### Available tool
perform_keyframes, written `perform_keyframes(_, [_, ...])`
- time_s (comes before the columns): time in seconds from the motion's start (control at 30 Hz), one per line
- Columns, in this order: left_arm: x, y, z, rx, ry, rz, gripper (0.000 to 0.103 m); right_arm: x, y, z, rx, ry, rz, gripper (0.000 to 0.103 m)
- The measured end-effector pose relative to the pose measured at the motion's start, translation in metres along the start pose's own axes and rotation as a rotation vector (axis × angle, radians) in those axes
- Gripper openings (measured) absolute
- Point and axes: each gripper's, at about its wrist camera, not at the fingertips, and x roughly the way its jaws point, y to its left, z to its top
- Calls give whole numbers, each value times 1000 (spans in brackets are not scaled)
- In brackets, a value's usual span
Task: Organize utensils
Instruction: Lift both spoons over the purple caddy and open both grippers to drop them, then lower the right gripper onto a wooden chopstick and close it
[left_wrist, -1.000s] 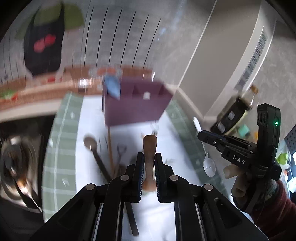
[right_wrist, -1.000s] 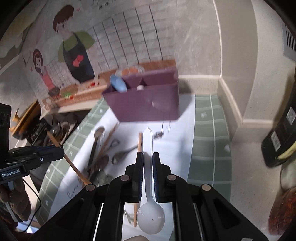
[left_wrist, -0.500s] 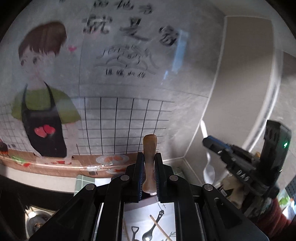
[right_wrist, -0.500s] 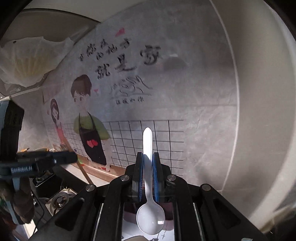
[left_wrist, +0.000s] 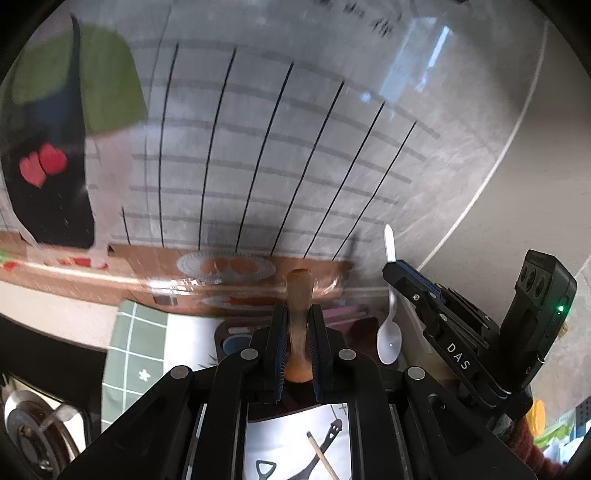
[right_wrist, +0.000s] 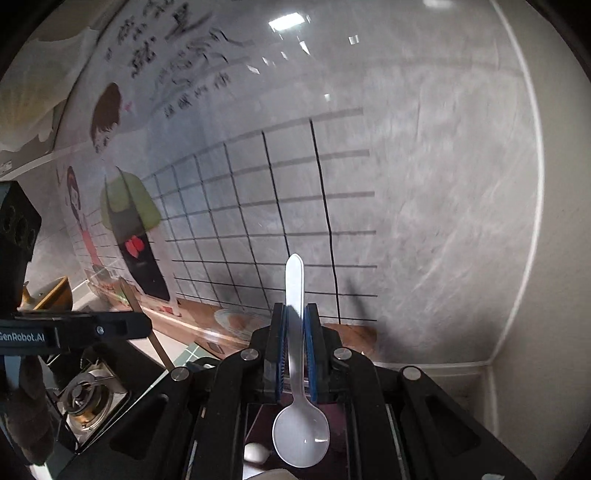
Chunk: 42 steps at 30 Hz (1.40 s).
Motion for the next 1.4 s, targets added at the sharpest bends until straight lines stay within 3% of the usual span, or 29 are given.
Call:
perform_keyframes(0.13, [16,0,-9,8,35,-8,16,10,-5,-15,4,13,8,10])
perform_keyframes(0.2, [24,-1,-13,12,71,-24,33,11,-10,-22,27,57,47,16])
perform_keyframes(0.23, [25,-1,-14,7,79,-33,48,13,-12,-25,39,79,56,19])
perform_keyframes(0.27, [25,-1,-15,0,81,-40,53,13,-12,-28,47,95,44,23])
perform_keyframes(0.43, [4,4,-21,-16,46,-19,54,-16,-16,-34,55,148,-18,24])
perform_keyframes(0.57, [-24,18,-44,-21,6,77,58,-48,-8,-48,26,243,-47,24])
perform_keyframes(0.67, [-39,35,-70,-38,22,132,60,-55,9,-80,-37,405,-45,25])
perform_keyframes(0.8, [-58,59,-106,-71,43,177,61,-54,33,-125,-101,512,-71,25])
perform_keyframes(0.93, [-75,80,-145,-66,64,256,62,-45,48,-160,-48,581,13,25])
perform_keyframes(1.07, [-81,96,-181,-98,118,248,62,-27,63,-179,-57,624,-23,22])
perform_keyframes(1.17, [-83,93,-201,-61,129,233,62,-18,67,-190,-80,650,-84,20])
perform_keyframes(1.23, [-84,87,-208,-27,123,224,62,-18,67,-190,-77,643,-98,19])
perform_keyframes(1.3, [-79,78,-209,-1,134,207,62,-21,65,-192,-68,640,-105,8])
perform_keyframes(1.4, [-69,65,-207,35,158,173,62,-32,59,-195,-46,636,-103,6])
